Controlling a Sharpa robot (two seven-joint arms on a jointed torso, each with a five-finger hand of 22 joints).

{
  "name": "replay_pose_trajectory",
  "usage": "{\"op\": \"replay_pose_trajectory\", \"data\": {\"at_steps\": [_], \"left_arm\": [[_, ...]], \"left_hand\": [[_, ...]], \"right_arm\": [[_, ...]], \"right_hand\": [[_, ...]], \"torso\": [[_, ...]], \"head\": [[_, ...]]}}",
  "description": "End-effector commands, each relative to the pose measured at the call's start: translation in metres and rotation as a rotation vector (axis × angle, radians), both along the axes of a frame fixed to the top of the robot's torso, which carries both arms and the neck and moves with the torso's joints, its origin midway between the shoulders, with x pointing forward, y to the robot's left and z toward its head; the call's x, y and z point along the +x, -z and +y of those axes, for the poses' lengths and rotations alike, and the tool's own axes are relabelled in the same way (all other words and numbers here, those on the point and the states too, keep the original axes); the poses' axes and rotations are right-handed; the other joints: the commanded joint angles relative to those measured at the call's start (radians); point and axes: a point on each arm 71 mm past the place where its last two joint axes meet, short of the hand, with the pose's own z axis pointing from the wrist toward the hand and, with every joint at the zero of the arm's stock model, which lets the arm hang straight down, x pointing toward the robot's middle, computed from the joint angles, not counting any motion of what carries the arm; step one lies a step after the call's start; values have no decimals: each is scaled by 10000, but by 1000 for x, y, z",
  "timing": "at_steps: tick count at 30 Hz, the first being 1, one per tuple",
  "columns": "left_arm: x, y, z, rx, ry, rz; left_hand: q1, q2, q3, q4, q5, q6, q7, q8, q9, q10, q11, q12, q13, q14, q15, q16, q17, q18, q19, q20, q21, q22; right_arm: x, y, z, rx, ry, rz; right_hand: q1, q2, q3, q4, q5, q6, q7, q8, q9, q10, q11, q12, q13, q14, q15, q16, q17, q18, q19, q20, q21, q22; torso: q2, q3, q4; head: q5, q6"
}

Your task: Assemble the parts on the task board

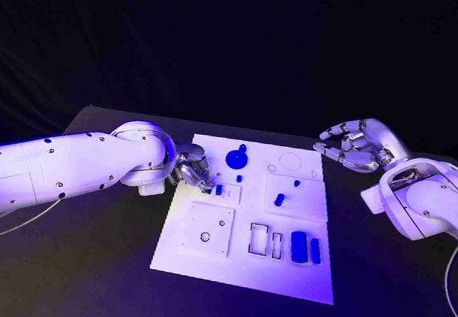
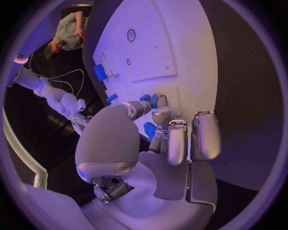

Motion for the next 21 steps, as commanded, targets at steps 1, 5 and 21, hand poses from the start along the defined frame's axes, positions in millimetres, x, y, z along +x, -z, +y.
{"op": "replay_pose_trajectory", "data": {"at_steps": [1,5,21], "left_arm": [[1,0,1,350,-22,-273],[2,0,3,489,-165,-352],[1,1,7,752,-224,-285]], "left_hand": [[-94,2,1942,-1870,63,96,-20,55,19,110,-12,89,46,956,-96,41,2328,-99,94,5,50,30],[-143,-27,2002,-1900,126,128,-36,78,24,160,-27,136,100,964,-108,58,2354,-110,122,-6,81,82],[-209,-76,2080,-1943,232,159,-51,104,30,199,-43,166,131,966,-123,63,2362,-115,138,-20,101,111]], "right_arm": [[-1,0,1,-35,-112,-28],[-1,0,1,-34,-109,-31],[-1,0,0,-38,-101,-29]], "right_hand": [[-82,55,-28,-14,48,-43,-7,35,-14,-66,-14,-32,-12,586,-71,-51,729,65,256,-69,-61,1829],[-82,55,-28,-14,48,-43,-7,35,-14,-66,-14,-32,-12,586,-71,-51,729,65,256,-69,-61,1829],[-82,55,-28,-14,48,-43,-7,35,-14,-66,-14,-32,-12,586,-71,-51,729,65,256,-69,-61,1829]], "torso": [[-7,2,3],[-7,2,3],[-5,-6,10]], "head": [[5,-15],[5,-15],[-23,-66]]}}
